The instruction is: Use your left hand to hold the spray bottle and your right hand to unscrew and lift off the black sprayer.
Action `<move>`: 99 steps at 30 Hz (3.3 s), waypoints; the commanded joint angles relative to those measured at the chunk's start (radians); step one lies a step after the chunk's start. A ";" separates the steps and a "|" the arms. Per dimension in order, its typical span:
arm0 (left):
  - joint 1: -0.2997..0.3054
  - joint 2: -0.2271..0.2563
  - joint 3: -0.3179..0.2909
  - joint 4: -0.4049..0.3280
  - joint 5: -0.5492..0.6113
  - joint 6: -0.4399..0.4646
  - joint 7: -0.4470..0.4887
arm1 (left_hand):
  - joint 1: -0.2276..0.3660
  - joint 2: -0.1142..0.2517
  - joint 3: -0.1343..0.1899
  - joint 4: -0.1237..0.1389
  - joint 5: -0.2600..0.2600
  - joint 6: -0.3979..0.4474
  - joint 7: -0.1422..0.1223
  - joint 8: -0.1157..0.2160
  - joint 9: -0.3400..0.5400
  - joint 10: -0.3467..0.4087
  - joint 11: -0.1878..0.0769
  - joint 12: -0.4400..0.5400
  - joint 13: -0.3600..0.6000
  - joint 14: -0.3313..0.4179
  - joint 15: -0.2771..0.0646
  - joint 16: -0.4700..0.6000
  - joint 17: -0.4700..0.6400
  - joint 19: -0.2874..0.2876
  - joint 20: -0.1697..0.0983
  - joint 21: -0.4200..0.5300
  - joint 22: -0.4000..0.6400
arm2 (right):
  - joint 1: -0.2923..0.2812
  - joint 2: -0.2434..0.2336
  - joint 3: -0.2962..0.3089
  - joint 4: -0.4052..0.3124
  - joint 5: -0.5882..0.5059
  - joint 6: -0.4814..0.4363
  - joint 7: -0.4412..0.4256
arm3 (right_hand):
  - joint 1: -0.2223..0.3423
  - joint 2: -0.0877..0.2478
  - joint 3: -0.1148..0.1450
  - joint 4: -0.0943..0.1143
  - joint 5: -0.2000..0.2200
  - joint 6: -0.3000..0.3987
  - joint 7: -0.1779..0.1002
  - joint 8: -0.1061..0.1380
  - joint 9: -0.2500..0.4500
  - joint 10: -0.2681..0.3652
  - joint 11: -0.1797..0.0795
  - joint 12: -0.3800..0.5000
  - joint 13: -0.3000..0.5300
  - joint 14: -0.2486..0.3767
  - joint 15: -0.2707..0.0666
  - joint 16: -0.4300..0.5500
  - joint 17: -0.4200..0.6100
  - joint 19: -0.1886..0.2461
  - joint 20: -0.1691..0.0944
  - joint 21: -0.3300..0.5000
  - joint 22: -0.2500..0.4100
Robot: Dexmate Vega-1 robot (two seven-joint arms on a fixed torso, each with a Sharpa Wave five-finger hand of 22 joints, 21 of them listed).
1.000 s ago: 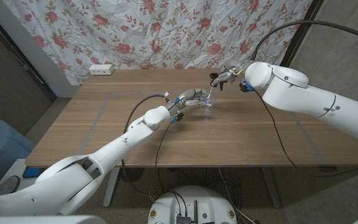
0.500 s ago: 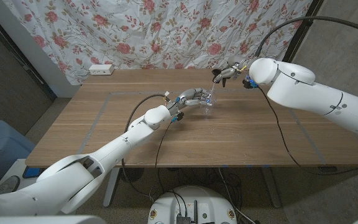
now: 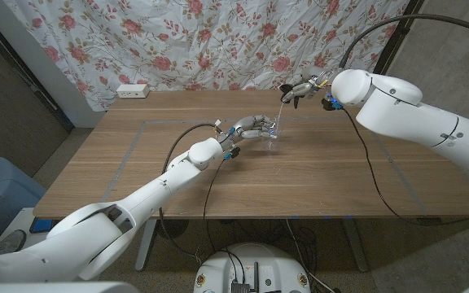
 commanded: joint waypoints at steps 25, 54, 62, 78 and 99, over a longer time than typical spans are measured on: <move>0.001 0.016 -0.002 -0.012 0.003 0.015 -0.003 | -0.013 0.127 0.009 0.002 0.005 0.068 -0.063 0.325 0.000 0.119 -0.113 0.004 0.114 -0.001 -0.133 -0.003 0.003 0.005 -0.001 0.004 0.004 | -0.033 -0.032 0.117 -0.027 0.074 0.015 -0.053 | 0.020 0.007 0.007 0.002 0.004 0.007 -0.005 0.003 0.004 0.012 -0.005 -0.005 0.003 0.004 0.001 0.011 0.009 0.014 0.001 0.000 0.002; 0.056 0.073 -0.034 -0.096 0.005 0.065 0.053 | -0.017 0.122 0.002 0.003 0.004 0.065 -0.079 0.326 -0.003 0.111 -0.131 -0.001 0.113 -0.024 -0.136 -0.009 0.007 -0.028 0.022 -0.009 0.005 | -0.075 -0.044 0.202 -0.051 0.155 0.015 -0.141 | 0.029 0.010 0.009 0.002 0.006 0.003 -0.005 -0.001 0.008 0.015 -0.004 -0.008 0.004 0.004 0.001 0.013 0.014 0.016 0.003 -0.001 0.002; 0.086 0.083 -0.055 -0.114 -0.015 0.072 0.079 | -0.026 0.114 0.002 0.005 0.005 0.062 -0.119 0.323 -0.009 0.086 -0.145 -0.030 0.094 -0.044 -0.139 -0.022 -0.005 -0.062 0.045 -0.023 0.004 | -0.059 -0.044 0.152 -0.036 0.120 -0.014 -0.163 | 0.030 0.010 0.009 0.003 0.006 0.004 -0.008 -0.001 0.009 0.018 -0.007 -0.007 0.004 0.006 -0.003 0.015 0.015 0.016 0.001 -0.001 0.002; 0.133 0.082 -0.088 -0.113 -0.075 0.052 0.096 | -0.042 0.092 0.003 0.004 0.005 0.065 -0.152 0.288 -0.044 0.045 -0.158 -0.080 0.061 -0.079 -0.142 -0.034 -0.021 -0.093 0.058 -0.037 0.003 | -0.059 -0.025 0.081 0.007 0.050 -0.027 -0.193 | 0.032 0.008 0.007 0.003 0.006 0.007 -0.018 -0.003 0.006 0.030 -0.015 -0.005 0.005 0.015 -0.016 0.020 0.018 0.020 -0.012 0.000 0.003; 0.162 0.095 -0.104 -0.122 -0.099 0.052 0.105 | -0.065 0.054 0.010 0.003 0.003 0.046 -0.185 0.150 -0.104 -0.019 -0.165 -0.173 -0.035 -0.194 -0.108 -0.071 -0.100 -0.180 0.069 -0.074 0.000 | -0.100 0.028 0.070 0.099 0.030 -0.002 -0.211 | 0.022 0.003 -0.001 0.009 0.004 0.003 -0.029 -0.009 0.004 0.028 -0.026 -0.009 0.006 0.014 -0.034 0.022 0.023 0.022 -0.021 0.000 0.004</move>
